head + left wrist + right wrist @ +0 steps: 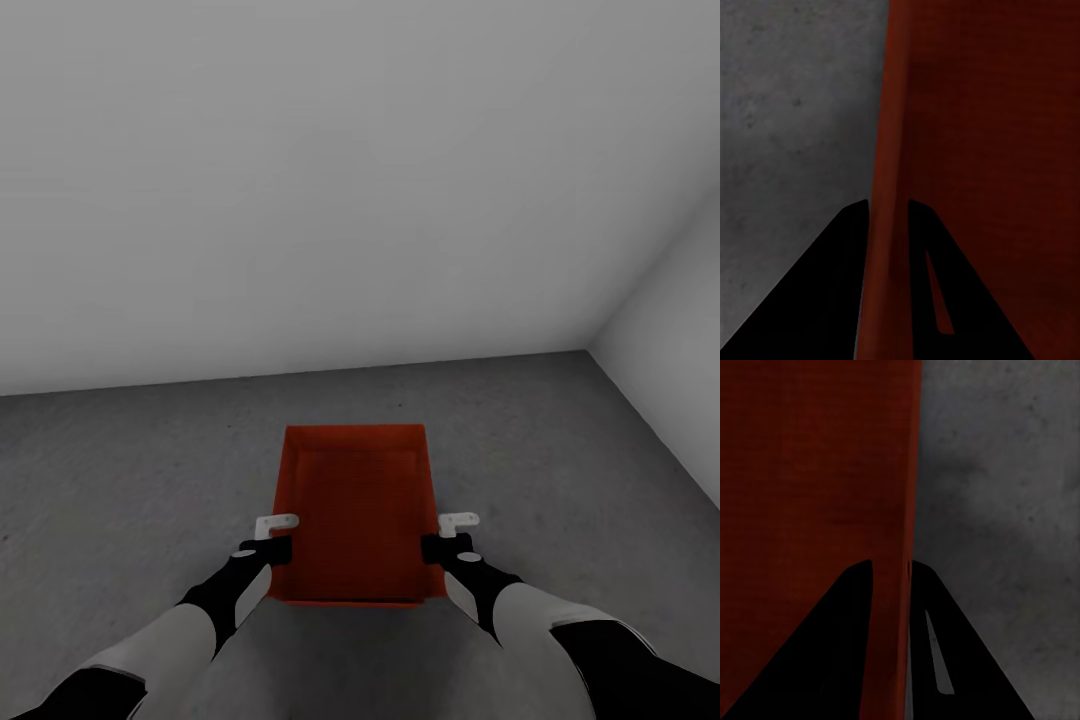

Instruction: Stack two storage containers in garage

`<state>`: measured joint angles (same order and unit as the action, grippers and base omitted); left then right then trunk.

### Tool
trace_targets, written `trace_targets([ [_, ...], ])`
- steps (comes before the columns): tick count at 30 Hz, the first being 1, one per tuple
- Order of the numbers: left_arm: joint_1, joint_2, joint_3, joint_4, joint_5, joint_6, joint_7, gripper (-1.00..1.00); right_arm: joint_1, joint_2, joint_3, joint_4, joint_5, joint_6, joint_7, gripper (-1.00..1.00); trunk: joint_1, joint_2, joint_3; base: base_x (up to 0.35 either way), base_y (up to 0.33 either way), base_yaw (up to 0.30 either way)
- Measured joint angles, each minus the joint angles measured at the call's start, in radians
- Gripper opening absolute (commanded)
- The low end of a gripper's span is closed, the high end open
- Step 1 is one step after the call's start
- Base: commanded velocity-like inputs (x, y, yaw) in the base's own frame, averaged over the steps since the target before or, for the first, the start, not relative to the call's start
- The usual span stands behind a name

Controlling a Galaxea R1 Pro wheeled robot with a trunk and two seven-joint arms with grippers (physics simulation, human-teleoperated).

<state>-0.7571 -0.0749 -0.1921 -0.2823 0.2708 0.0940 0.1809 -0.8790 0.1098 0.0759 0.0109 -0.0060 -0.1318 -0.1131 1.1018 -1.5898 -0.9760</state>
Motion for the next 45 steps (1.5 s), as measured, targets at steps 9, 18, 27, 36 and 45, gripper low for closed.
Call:
trace_targets([
  [9, -0.001, -0.001, 0.058, -0.045, -0.014, -0.002, 0.003, 1.00, 0.001, -0.016, -0.032, 0.013, -0.001, 0.002, 0.004, 1.00, 0.000, 0.000, 0.000, 0.000, 0.000, 0.000],
  [18, -0.001, 0.000, 0.059, -0.048, -0.015, 0.001, 0.003, 1.00, 0.001, -0.017, -0.031, 0.014, -0.001, 0.003, 0.006, 1.00, 0.000, 0.000, 0.000, 0.000, 0.000, 0.000],
  [27, -0.001, 0.007, 0.061, -0.044, -0.014, -0.005, 0.002, 1.00, 0.001, -0.017, -0.031, 0.014, -0.001, 0.002, 0.007, 1.00, 0.000, 0.000, 0.000, 0.000, 0.000, 0.000],
  [36, -0.001, 0.008, 0.061, -0.045, -0.013, -0.005, 0.002, 1.00, 0.001, -0.017, -0.031, 0.014, -0.001, 0.001, 0.005, 1.00, 0.000, 0.000, 0.000, 0.000, 0.000, 0.000],
  [45, -0.001, 0.008, 0.061, -0.045, -0.013, -0.005, 0.002, 1.00, 0.001, -0.017, -0.031, 0.013, -0.001, 0.001, 0.003, 1.00, -0.008, 0.014, 0.006, 0.000, 0.000, 0.000],
])
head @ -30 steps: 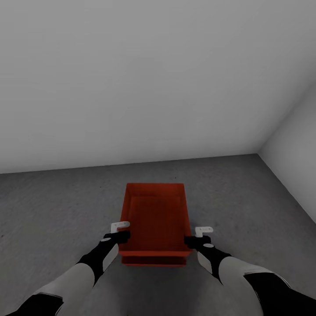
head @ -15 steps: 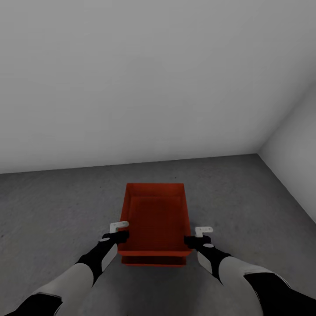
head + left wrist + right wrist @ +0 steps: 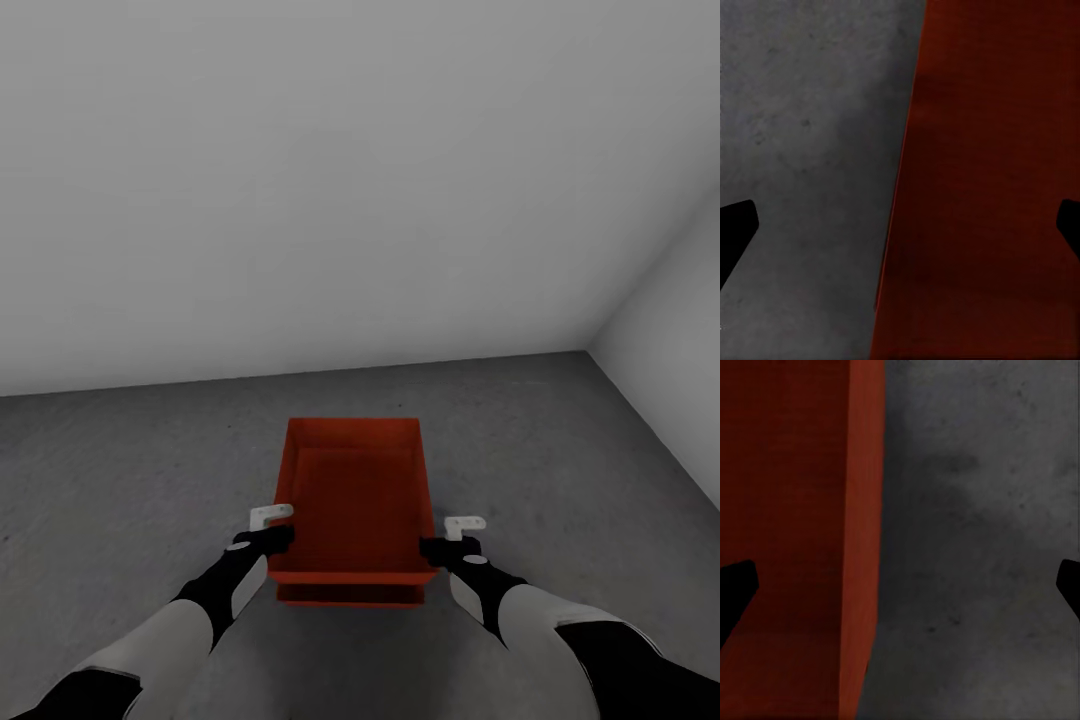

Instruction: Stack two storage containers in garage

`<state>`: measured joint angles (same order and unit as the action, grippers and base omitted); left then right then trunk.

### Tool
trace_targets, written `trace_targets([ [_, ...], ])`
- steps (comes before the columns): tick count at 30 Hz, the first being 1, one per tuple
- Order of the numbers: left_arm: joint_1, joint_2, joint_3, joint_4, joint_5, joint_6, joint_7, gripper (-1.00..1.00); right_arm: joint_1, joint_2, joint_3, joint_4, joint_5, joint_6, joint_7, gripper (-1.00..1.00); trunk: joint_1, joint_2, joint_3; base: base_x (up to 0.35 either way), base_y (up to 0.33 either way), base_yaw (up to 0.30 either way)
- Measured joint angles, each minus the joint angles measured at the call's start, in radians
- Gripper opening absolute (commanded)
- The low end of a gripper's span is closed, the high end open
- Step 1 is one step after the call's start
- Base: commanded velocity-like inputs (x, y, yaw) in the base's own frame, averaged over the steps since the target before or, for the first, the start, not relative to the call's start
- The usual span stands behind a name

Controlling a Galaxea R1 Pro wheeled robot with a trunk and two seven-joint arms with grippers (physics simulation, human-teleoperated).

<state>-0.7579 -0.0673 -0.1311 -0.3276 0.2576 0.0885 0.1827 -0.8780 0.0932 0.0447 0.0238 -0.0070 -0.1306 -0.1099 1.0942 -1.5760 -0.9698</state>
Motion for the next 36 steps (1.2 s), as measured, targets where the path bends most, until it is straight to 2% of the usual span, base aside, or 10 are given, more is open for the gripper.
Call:
trace_targets([
  [20, 0.000, 0.001, 0.003, 0.000, 0.000, 0.008, 0.001, 1.00, 0.000, -0.002, -0.001, 0.000, -0.004, 0.000, 0.001, 1.00, -0.077, 0.140, 0.063, 0.000, 0.000, 0.000],
  [36, 0.000, 0.002, 0.005, -0.001, 0.000, 0.008, 0.001, 1.00, 0.000, -0.016, -0.001, 0.000, -0.006, 0.000, 0.007, 1.00, -0.138, 0.252, 0.113, 0.000, 0.000, 0.000],
])
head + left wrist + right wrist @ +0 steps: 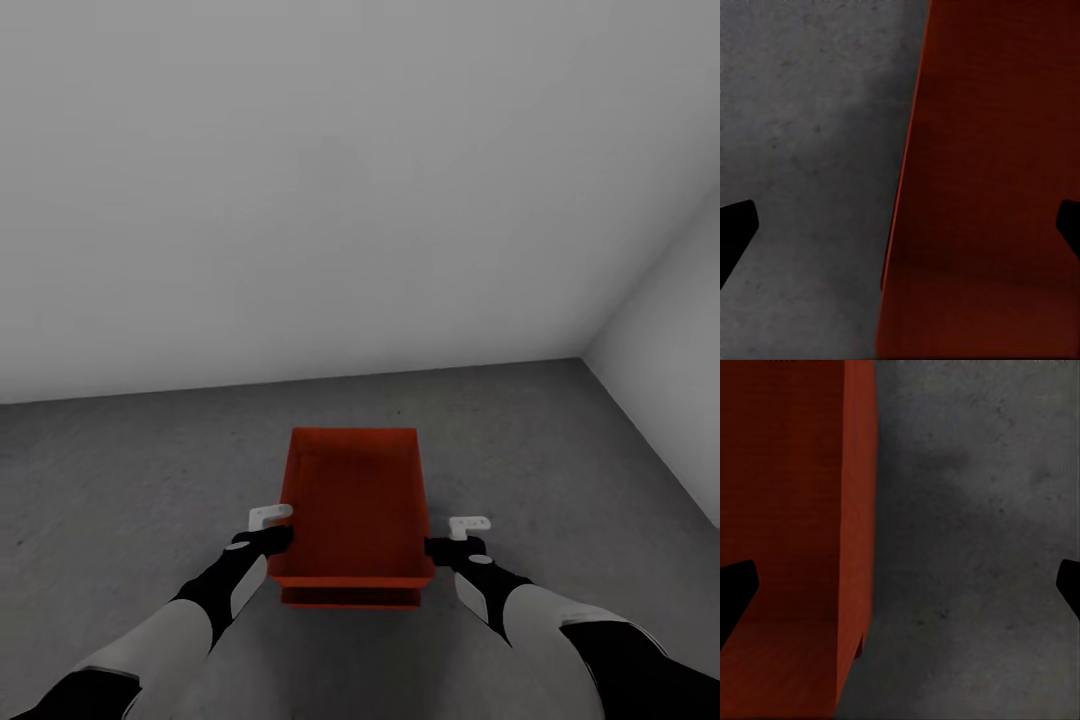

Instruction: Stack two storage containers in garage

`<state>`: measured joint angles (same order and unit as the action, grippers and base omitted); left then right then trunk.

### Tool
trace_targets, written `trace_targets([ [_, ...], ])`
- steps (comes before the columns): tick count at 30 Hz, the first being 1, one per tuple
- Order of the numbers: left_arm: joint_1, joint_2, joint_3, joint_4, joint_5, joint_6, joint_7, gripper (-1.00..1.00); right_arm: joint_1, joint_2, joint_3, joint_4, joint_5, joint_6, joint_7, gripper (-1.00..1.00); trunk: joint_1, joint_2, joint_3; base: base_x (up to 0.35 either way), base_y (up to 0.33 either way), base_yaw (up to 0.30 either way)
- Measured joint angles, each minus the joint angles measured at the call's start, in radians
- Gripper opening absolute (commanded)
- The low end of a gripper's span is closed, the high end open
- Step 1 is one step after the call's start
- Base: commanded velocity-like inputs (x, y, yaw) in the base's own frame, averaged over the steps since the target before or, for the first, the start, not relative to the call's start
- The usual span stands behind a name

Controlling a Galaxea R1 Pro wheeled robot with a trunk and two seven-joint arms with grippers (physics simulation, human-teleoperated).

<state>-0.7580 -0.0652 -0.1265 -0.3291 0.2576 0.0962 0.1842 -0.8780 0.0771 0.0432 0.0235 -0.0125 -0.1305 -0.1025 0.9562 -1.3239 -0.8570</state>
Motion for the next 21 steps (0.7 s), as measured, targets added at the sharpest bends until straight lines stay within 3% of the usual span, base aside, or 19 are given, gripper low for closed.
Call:
trace_targets([
  [14, 0.000, 0.001, 0.000, 0.000, 0.000, 0.000, 0.000, 1.00, 0.000, -0.001, 0.001, 0.000, 0.001, 0.000, -0.005, 1.00, -0.054, 0.098, 0.044, 0.000, 0.000, 0.000],
  [21, 0.000, 0.013, 0.000, 0.001, 0.001, 0.000, 0.000, 1.00, 0.000, -0.001, 0.001, 0.000, 0.000, 0.000, -0.011, 1.00, -0.081, 0.147, 0.066, 0.000, 0.000, 0.000],
])
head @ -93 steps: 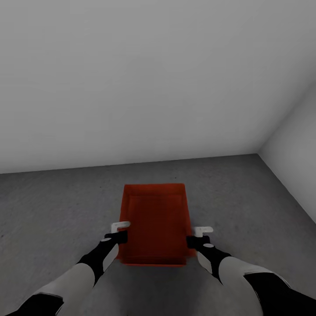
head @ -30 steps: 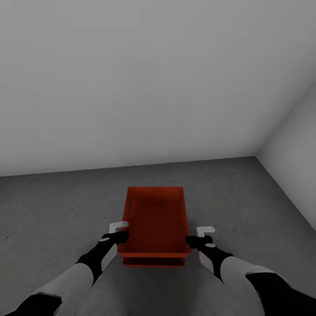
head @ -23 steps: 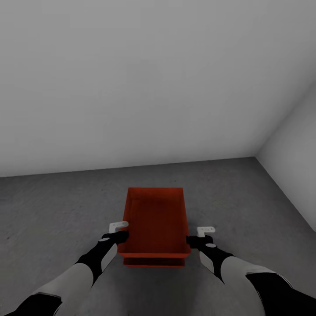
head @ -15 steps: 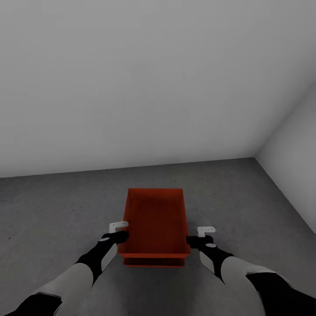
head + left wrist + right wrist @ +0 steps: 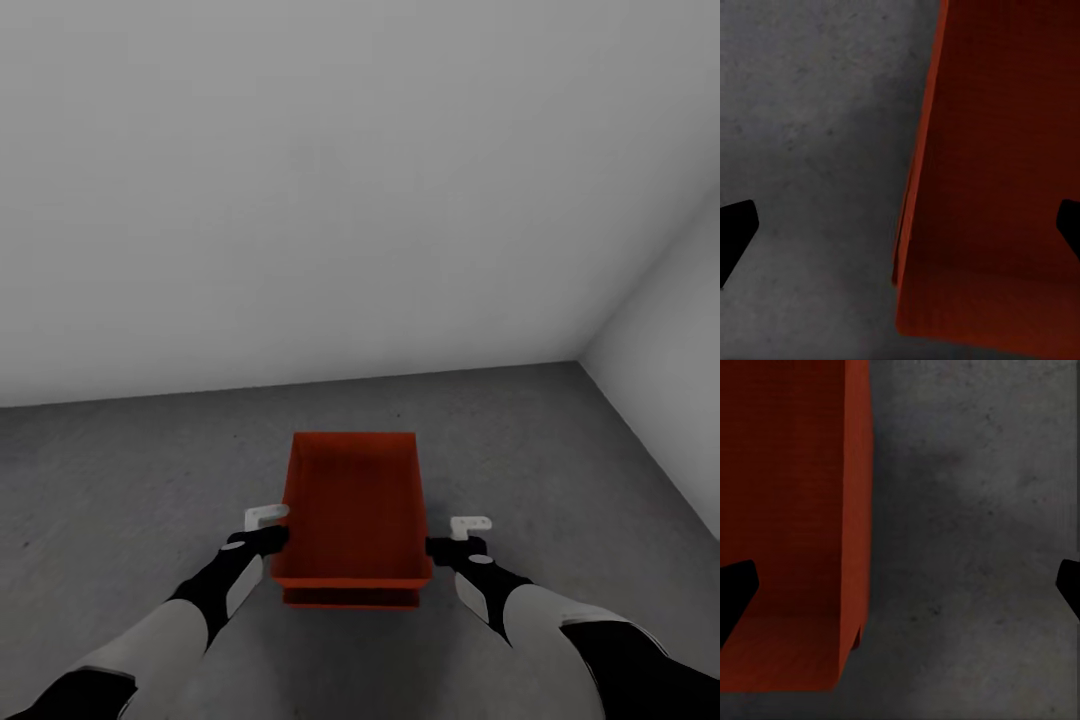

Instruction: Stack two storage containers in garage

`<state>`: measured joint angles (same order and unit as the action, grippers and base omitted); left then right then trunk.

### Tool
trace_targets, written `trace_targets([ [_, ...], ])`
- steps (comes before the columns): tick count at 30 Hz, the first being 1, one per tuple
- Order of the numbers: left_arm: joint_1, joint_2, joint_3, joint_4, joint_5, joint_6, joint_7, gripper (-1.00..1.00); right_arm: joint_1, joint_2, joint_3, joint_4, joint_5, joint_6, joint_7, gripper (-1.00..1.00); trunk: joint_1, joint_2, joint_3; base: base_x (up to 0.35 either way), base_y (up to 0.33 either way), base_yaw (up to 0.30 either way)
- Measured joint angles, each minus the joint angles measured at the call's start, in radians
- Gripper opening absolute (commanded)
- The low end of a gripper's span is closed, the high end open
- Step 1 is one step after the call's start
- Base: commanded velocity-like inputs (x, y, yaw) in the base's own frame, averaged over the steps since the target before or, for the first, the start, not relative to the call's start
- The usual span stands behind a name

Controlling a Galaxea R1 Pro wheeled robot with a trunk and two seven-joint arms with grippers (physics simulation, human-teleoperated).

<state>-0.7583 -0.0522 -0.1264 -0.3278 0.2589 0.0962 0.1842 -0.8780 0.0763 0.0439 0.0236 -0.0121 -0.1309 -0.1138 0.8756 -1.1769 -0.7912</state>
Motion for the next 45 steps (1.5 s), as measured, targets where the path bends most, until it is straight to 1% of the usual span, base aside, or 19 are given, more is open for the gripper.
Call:
trace_targets([
  [7, 0.000, 0.024, 0.000, 0.005, 0.002, 0.001, 0.000, 1.00, 0.000, -0.010, 0.000, 0.000, 0.000, -0.001, -0.001, 1.00, -0.027, 0.049, 0.022, 0.000, 0.000, 0.000],
  [14, 0.000, 0.030, -0.001, 0.020, 0.028, 0.002, 0.000, 1.00, 0.000, -0.019, 0.001, 0.000, 0.002, 0.000, 0.001, 1.00, -0.054, 0.098, 0.044, 0.000, 0.000, 0.000],
  [19, 0.000, 0.032, -0.002, 0.030, 0.037, 0.003, 0.001, 1.00, 0.000, -0.021, 0.001, 0.000, 0.003, 0.000, 0.002, 1.00, -0.073, 0.133, 0.060, 0.000, 0.000, 0.000],
  [25, 0.000, 0.038, -0.001, 0.149, 0.055, -0.005, 0.001, 1.00, 0.000, -0.025, 0.001, 0.000, 0.000, 0.000, 0.001, 1.00, -0.096, 0.175, 0.078, 0.000, 0.000, 0.000],
  [26, 0.000, 0.039, -0.001, 0.177, 0.063, -0.007, 0.002, 1.00, 0.000, -0.029, 0.001, 0.000, -0.001, 0.000, 0.002, 1.00, -0.100, 0.182, 0.081, 0.000, 0.000, 0.000],
  [28, 0.000, 0.041, -0.001, 0.206, 0.072, -0.008, 0.003, 1.00, 0.000, -0.034, 0.002, 0.000, -0.001, 0.001, 0.003, 1.00, -0.107, 0.196, 0.088, 0.000, 0.000, 0.000],
  [30, 0.000, 0.051, -0.002, 0.252, 0.085, -0.010, 0.004, 1.00, 0.000, -0.043, 0.002, 0.002, 0.000, 0.003, 0.005, 1.00, -0.115, 0.210, 0.094, 0.000, 0.000, 0.000],
  [31, 0.000, 0.060, -0.002, 0.280, 0.094, -0.011, 0.004, 1.00, 0.002, -0.052, 0.002, 0.004, 0.001, 0.008, 0.006, 1.00, -0.119, 0.217, 0.097, 0.000, 0.000, 0.000],
  [33, 0.003, 0.070, -0.003, 0.299, 0.103, -0.012, 0.004, 1.00, 0.003, -0.066, 0.002, 0.005, 0.002, 0.018, 0.008, 1.00, -0.127, 0.231, 0.103, 0.000, 0.000, 0.000],
  [34, 0.006, 0.078, -0.003, 0.310, 0.111, -0.011, 0.004, 1.00, 0.004, -0.081, 0.002, 0.005, 0.003, 0.029, 0.008, 1.00, -0.130, 0.238, 0.107, 0.000, 0.000, 0.000],
  [35, 0.008, 0.081, -0.003, 0.313, 0.116, -0.011, 0.004, 1.00, 0.005, -0.089, 0.003, 0.005, 0.004, 0.033, 0.009, 1.00, -0.134, 0.245, 0.110, 0.000, 0.000, 0.000],
  [37, 0.014, 0.092, -0.003, 0.322, 0.133, -0.010, 0.005, 1.00, 0.022, -0.109, 0.003, 0.006, 0.005, 0.045, 0.011, 1.00, -0.142, 0.259, 0.116, 0.000, 0.000, 0.000],
  [39, 0.016, 0.097, -0.003, 0.325, 0.142, -0.009, 0.005, 1.00, 0.043, -0.116, 0.003, 0.006, 0.006, 0.048, 0.011, 1.00, -0.150, 0.273, 0.122, 0.000, 0.000, 0.000],
  [41, 0.018, 0.102, -0.003, 0.326, 0.152, -0.009, 0.005, 1.00, 0.086, -0.129, 0.003, 0.006, 0.006, 0.051, 0.012, 1.00, -0.157, 0.287, 0.128, 0.000, 0.000, 0.000],
  [43, 0.019, 0.105, -0.003, 0.327, 0.158, -0.008, 0.005, 1.00, 0.150, -0.143, 0.002, 0.006, 0.005, 0.053, 0.012, 1.00, -0.165, 0.301, 0.135, 0.000, 0.000, 0.000],
  [45, 0.019, 0.106, -0.003, 0.328, 0.160, -0.008, 0.005, 1.00, 0.177, -0.147, 0.003, 0.006, 0.006, 0.054, 0.012, 1.00, -0.173, 0.315, 0.141, 0.000, 0.000, 0.000],
])
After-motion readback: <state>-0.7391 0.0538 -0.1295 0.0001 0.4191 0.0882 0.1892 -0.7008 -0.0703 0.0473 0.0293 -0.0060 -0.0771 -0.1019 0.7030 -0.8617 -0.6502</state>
